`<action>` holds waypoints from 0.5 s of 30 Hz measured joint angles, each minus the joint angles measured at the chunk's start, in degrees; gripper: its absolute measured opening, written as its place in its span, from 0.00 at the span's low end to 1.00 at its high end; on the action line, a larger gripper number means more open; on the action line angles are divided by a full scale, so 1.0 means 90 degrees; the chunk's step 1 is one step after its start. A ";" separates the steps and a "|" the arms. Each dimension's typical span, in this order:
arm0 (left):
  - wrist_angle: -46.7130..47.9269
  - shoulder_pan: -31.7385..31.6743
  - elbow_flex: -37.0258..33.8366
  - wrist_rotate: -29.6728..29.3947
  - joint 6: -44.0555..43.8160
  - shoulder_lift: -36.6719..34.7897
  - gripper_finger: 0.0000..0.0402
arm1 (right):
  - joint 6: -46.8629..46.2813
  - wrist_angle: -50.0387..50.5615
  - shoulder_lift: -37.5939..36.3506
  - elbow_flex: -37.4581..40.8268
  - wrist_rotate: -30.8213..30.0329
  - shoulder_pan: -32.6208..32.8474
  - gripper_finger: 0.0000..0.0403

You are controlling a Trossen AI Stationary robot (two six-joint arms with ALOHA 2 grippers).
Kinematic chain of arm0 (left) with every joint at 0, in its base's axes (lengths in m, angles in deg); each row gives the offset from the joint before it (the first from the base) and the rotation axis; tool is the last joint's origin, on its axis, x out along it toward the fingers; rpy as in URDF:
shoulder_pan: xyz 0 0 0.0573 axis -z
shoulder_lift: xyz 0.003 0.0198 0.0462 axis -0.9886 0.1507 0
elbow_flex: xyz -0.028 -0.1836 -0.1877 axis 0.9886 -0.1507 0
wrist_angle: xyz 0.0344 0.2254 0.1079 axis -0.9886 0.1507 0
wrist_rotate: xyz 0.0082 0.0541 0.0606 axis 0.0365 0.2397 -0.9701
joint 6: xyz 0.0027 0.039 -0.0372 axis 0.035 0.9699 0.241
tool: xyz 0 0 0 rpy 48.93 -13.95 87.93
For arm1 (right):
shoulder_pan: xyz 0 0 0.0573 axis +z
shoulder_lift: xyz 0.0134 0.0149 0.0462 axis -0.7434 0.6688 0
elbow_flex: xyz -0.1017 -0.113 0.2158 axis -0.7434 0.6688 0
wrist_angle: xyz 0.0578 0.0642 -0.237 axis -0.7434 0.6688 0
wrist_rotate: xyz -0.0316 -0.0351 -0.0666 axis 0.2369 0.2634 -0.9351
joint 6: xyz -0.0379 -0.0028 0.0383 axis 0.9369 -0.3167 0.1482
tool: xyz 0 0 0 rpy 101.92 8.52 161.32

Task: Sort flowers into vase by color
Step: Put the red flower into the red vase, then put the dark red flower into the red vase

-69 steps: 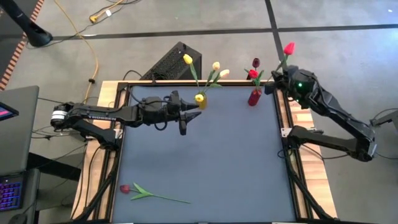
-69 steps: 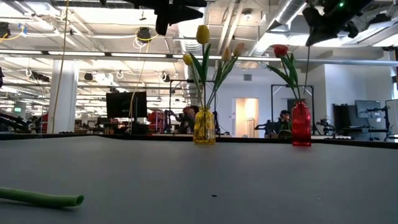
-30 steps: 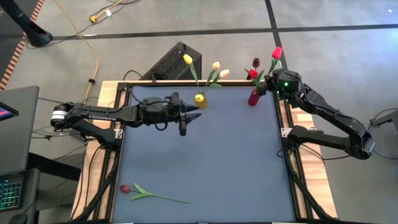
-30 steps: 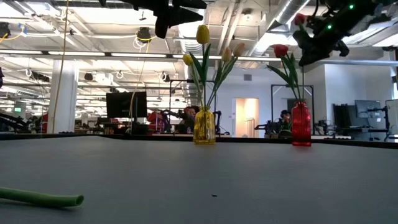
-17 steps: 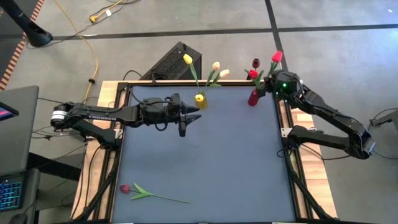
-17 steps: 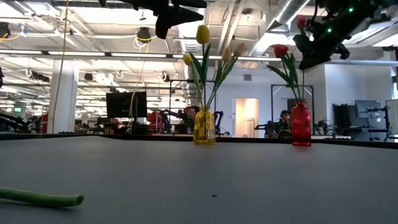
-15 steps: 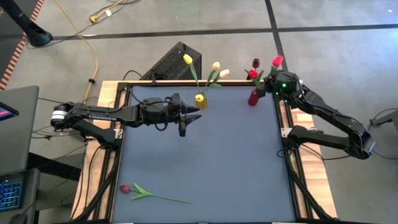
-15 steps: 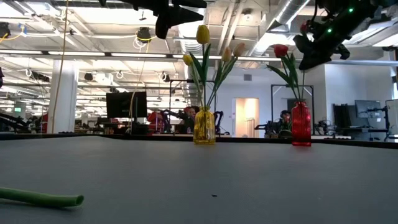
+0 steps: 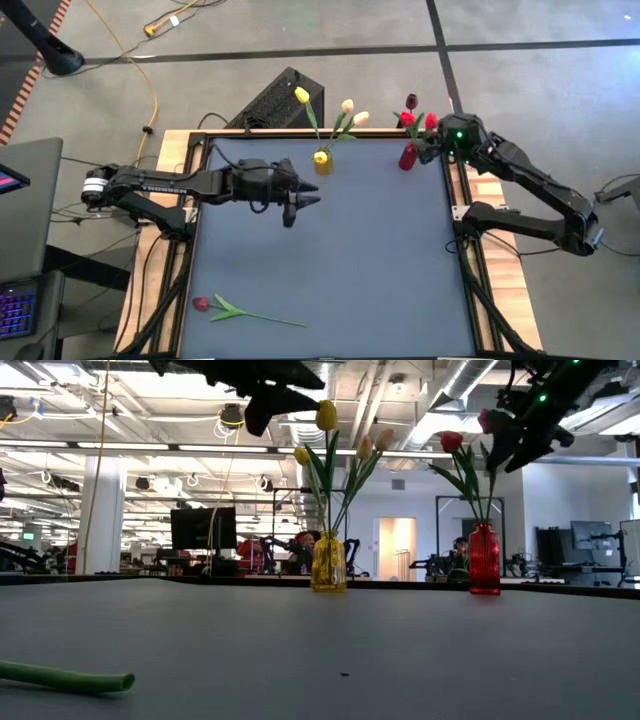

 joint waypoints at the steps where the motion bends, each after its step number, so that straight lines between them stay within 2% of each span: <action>1: 0.0173 -0.0001 0.0000 0.0206 -0.0023 0.0000 0.36 | 0.0001 0.0223 0.0000 -0.0099 0.0051 0.0004 0.69; 7: 0.1651 0.0071 0.0002 0.1401 0.0107 -0.0007 0.36 | -0.0016 0.1160 -0.0002 -0.0576 0.0907 0.0151 0.70; 10: 0.2415 0.0305 0.0002 0.1637 0.0701 -0.0007 0.36 | -0.0111 0.1340 0.0000 -0.0707 0.1532 0.0296 0.70; 15: 0.3177 0.0972 0.0002 0.1661 0.1844 -0.0007 0.36 | -0.0241 0.1607 0.0000 -0.0856 0.2431 0.0622 0.70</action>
